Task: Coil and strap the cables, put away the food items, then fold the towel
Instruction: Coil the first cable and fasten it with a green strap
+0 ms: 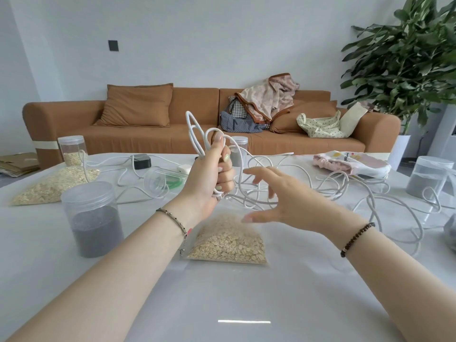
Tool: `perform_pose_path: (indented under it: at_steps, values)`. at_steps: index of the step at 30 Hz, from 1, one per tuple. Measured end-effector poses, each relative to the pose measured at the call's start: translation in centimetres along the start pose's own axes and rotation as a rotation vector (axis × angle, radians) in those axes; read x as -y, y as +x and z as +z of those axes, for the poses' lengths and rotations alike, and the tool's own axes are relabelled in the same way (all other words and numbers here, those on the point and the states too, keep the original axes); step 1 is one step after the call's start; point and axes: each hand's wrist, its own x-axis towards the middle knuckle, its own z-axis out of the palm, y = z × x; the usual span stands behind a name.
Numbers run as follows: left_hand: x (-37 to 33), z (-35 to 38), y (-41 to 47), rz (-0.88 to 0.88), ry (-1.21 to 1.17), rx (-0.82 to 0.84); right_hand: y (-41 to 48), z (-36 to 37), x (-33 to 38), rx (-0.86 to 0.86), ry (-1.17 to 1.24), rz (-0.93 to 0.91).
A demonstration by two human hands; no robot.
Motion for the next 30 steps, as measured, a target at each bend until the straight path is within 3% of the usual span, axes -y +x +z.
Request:
perform_pose_path:
  at_steps: [3, 11, 22, 30]
  values:
    - [0.4, 0.2, -0.3, 0.04, 0.068, 0.009, 0.6, 1.3, 0.9, -0.093, 0.233, 0.006]
    - [-0.5, -0.2, 0.0, 0.03, -0.186, -0.033, 0.9, 0.5, 0.4, -0.226, 0.355, 0.08]
    - [0.1, -0.2, -0.1, -0.027, -0.008, -0.004, 1.0, 0.8, 0.3, -0.542, 0.235, -0.078]
    - [-0.1, -0.1, -0.6, -0.018, 0.078, 0.006, 0.3, 0.7, 0.7, -0.494, 0.102, -0.187]
